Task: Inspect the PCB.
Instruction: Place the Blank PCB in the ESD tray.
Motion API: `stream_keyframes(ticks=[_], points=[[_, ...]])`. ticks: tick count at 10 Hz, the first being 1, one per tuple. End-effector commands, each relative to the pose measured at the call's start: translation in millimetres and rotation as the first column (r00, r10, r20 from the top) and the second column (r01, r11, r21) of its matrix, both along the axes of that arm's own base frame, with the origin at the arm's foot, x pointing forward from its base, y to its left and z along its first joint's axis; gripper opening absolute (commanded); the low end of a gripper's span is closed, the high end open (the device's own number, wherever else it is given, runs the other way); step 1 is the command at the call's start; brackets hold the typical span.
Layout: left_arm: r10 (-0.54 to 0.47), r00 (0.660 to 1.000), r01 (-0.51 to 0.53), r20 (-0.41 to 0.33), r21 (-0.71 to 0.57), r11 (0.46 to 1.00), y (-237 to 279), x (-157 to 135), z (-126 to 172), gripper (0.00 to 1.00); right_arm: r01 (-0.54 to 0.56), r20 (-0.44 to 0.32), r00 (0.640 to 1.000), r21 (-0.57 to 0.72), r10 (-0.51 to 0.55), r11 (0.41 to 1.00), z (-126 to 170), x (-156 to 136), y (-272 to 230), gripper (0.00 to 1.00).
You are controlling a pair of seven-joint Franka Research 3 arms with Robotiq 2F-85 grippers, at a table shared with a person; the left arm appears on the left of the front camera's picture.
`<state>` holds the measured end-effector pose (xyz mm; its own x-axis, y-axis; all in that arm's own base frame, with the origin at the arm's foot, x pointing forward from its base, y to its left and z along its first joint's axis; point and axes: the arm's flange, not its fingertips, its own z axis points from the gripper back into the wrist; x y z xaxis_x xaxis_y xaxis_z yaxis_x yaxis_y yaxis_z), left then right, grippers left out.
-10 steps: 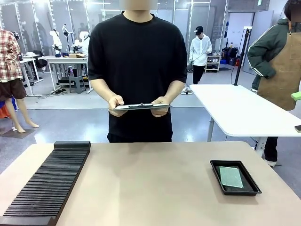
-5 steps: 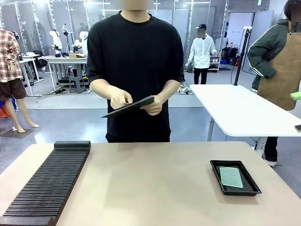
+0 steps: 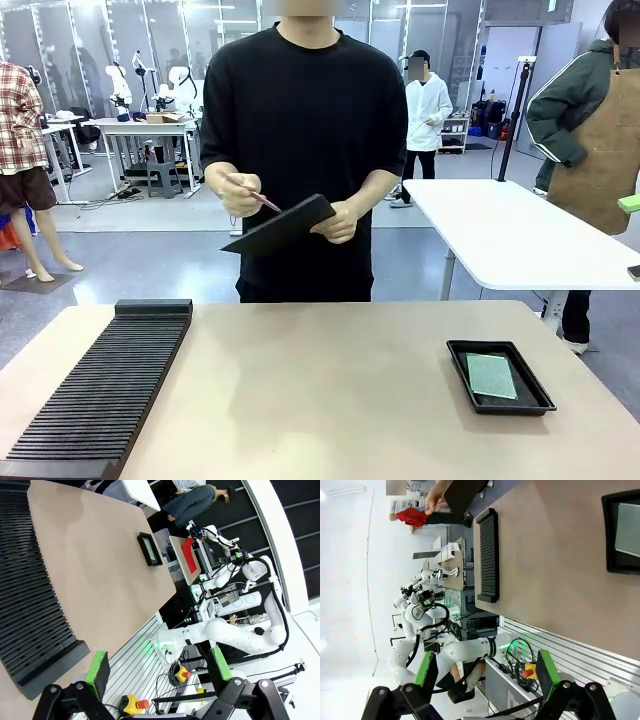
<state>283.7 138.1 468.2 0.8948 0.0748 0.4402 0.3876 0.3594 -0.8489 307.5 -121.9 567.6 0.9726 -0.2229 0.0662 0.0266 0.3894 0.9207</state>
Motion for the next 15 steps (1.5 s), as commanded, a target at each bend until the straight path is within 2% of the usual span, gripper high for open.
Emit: stream_keyframes(ticks=[1, 15], points=[[-0.003, 1.0, 0.003, -0.015, 0.007, 1.0, 1.0, 1.2, 4.8, 1.0, -0.014, 0.004, 1.0, -0.014, 0.014, 1.0, 1.2, 0.2, -2.3, 1.0], [-0.003, 1.0, 0.003, -0.015, 0.007, 1.0, 1.0, 1.2, 4.8, 1.0, -0.014, 0.004, 1.0, -0.014, 0.014, 1.0, 1.2, 0.2, -2.3, 1.0]])
